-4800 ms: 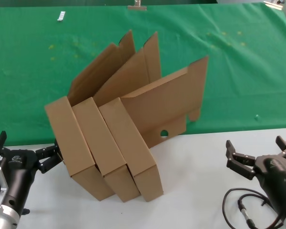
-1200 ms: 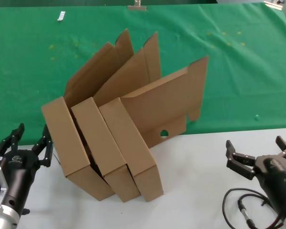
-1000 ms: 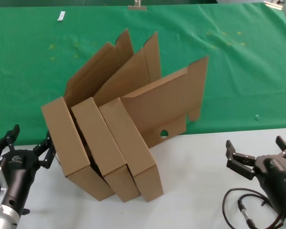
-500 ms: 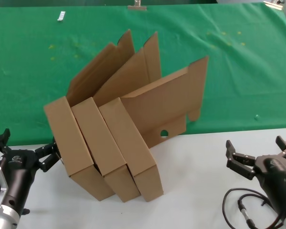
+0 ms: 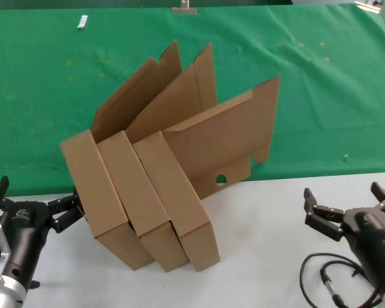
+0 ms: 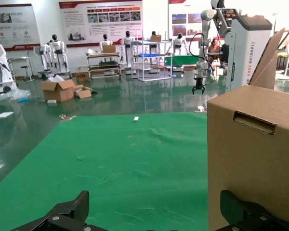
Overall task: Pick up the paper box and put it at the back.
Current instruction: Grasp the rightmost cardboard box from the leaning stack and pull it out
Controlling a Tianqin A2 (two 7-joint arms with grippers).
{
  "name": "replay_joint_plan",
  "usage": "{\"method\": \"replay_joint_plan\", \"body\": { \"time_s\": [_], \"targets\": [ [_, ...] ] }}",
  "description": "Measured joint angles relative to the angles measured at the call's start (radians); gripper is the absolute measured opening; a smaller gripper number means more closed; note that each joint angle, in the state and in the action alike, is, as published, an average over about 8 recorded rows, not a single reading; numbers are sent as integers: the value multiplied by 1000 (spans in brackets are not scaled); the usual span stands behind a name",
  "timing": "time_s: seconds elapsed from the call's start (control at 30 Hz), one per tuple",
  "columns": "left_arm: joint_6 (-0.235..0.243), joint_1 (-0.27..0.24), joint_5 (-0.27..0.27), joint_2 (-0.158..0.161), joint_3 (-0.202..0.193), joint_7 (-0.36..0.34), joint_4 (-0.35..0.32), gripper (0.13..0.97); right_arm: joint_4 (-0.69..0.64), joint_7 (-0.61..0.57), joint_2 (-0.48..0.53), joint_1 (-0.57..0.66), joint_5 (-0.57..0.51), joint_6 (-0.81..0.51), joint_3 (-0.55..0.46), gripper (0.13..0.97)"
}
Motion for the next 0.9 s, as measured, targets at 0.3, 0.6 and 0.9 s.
{"method": "replay_joint_plan", "body": {
  "time_s": [0.3, 0.6, 0.9],
  "targets": [
    [0, 0, 0, 0, 0, 0, 0, 961, -74, -1, 41, 69, 28, -90, 29, 966],
    [0, 0, 0, 0, 0, 0, 0, 966, -268, -93, 92, 246, 63, -268, 48, 966],
    [0, 0, 0, 0, 0, -1, 0, 966, -595, -405, 210, 511, 197, -618, -99, 966]
  ]
}}
